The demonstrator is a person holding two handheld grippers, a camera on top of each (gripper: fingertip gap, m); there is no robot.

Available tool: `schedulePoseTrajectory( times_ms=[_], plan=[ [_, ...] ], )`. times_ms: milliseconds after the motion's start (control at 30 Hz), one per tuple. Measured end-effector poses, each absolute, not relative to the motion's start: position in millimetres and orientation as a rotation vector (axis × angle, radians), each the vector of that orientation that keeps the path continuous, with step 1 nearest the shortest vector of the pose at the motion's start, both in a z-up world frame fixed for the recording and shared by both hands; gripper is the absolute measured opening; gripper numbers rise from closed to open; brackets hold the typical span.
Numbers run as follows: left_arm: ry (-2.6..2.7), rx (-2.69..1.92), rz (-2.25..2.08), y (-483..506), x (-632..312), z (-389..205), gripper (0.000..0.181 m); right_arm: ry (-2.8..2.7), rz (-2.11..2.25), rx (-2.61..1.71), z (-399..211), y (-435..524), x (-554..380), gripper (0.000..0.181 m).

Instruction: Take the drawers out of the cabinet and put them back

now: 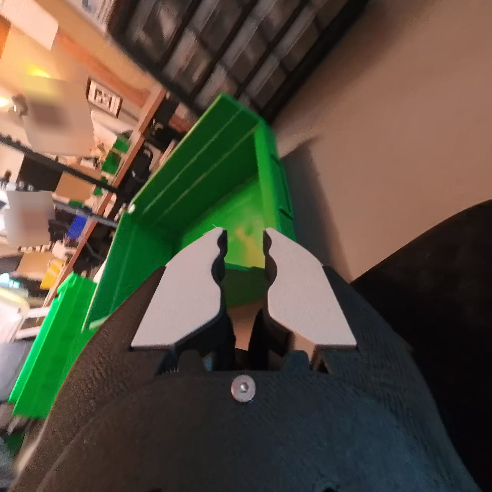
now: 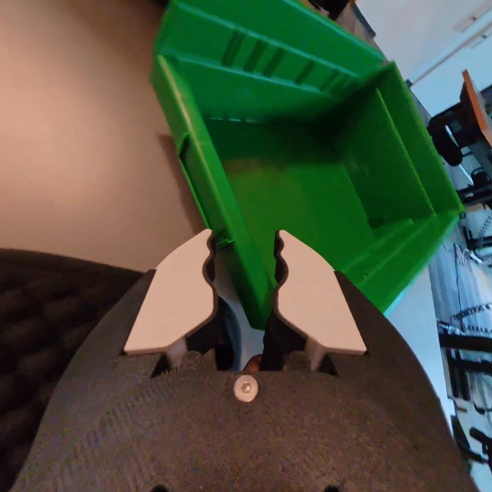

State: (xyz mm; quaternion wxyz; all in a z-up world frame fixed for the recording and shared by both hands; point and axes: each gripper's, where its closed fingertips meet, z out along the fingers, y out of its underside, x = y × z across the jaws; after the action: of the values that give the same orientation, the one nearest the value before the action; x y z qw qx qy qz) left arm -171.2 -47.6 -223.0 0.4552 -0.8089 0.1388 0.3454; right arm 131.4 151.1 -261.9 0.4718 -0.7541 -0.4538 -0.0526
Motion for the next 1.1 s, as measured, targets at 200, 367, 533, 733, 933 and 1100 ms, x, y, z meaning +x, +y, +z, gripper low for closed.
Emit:
schedulePoseTrajectory(
  times_ms=[200,367,533,733,933,1100],
  plan=[
    [0.235,-2.08,0.648,-46,-145,-228,0.035,-0.984,-0.063,-1.935,-258,158,188,0.049],
    [0.31,-2.074,0.638,-16,-126,-228,0.037,-1.126,-0.05,-1.874,-254,150,163,0.048],
    [0.26,-2.141,0.683,-17,-152,-247,0.037,-1.189,-0.085,-1.888,-270,155,156,0.047],
    [0.123,-2.188,0.74,-49,-195,-256,0.037,-1.104,-0.074,-1.957,-277,165,185,0.051],
    [-0.157,-2.227,0.79,-124,-265,-256,0.048,-0.992,-0.105,-2.031,-276,175,242,0.063],
    [0.177,-2.235,0.764,-113,-268,-256,0.049,-1.274,-0.139,-1.911,-274,164,224,0.06]
  ],
)
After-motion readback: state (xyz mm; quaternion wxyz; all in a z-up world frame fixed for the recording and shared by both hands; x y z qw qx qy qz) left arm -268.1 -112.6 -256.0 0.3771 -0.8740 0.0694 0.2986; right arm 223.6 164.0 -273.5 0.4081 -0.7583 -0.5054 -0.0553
